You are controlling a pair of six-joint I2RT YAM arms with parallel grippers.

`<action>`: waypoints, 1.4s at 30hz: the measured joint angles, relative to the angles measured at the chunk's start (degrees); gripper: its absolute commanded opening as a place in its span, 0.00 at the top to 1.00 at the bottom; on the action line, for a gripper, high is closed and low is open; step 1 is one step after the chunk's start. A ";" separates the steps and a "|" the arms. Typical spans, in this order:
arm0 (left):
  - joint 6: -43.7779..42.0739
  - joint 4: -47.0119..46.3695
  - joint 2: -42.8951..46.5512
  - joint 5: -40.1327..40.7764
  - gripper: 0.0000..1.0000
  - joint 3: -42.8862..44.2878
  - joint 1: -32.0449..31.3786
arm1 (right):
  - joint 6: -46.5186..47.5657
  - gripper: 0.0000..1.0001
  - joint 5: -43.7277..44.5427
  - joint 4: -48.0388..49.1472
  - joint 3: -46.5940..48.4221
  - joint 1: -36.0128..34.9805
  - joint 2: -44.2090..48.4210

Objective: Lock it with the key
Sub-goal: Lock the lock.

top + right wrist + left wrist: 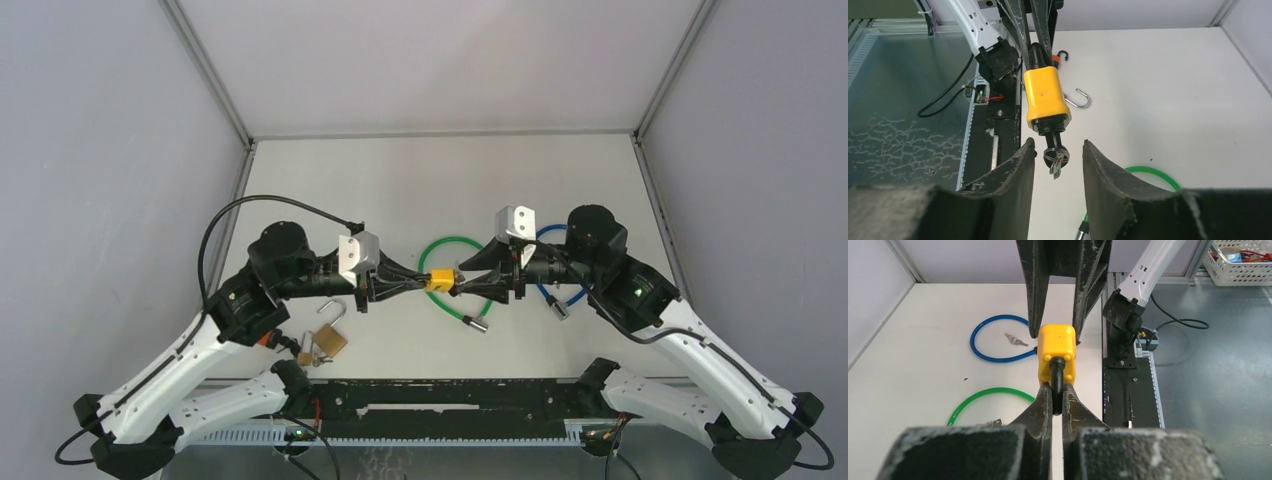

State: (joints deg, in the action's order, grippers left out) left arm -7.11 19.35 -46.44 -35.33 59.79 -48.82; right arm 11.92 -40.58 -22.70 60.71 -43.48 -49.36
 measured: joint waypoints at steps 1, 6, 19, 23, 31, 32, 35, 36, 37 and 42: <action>0.00 0.11 -0.04 -0.07 1.00 0.00 0.00 | 0.15 0.71 -0.24 -0.02 0.00 0.00 -0.28; 0.00 0.50 -0.17 -0.46 1.00 0.00 0.00 | 1.05 0.86 -1.88 -0.04 0.00 0.00 -1.70; 0.02 0.68 -0.42 -1.07 1.00 0.00 0.09 | 2.71 1.00 -3.93 -2.12 0.02 -0.15 -2.99; -0.02 0.94 -0.42 -0.98 1.00 0.00 0.22 | 2.95 1.00 -3.72 -2.67 0.02 -0.15 -2.32; -2.14 2.08 -0.42 -1.42 1.00 0.15 4.11 | 2.64 1.00 1.55 -1.03 -2.05 1.25 -0.04; -2.86 2.84 -0.31 -1.31 1.00 0.15 5.11 | 2.40 1.00 2.21 -1.05 -3.26 2.32 0.52; -5.09 5.64 0.37 -0.35 1.00 0.24 7.19 | 1.53 1.00 3.96 -1.01 -7.02 5.07 1.75; -5.79 6.64 0.63 -0.22 1.00 0.31 7.39 | 1.16 1.00 4.31 -0.76 -8.33 5.88 1.92; -6.38 7.41 0.83 -0.13 1.00 0.33 7.41 | 0.85 1.00 4.46 -0.57 -9.18 6.38 2.01; -6.25 10.88 1.03 3.34 1.00 0.35 8.96 | -2.25 1.00 4.55 1.46 -10.51 7.85 1.40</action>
State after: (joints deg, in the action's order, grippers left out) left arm -13.37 30.24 -45.41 -31.99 60.14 -39.86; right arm 9.67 -36.03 -21.23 50.19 -35.64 -47.97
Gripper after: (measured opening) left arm 0.035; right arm 0.006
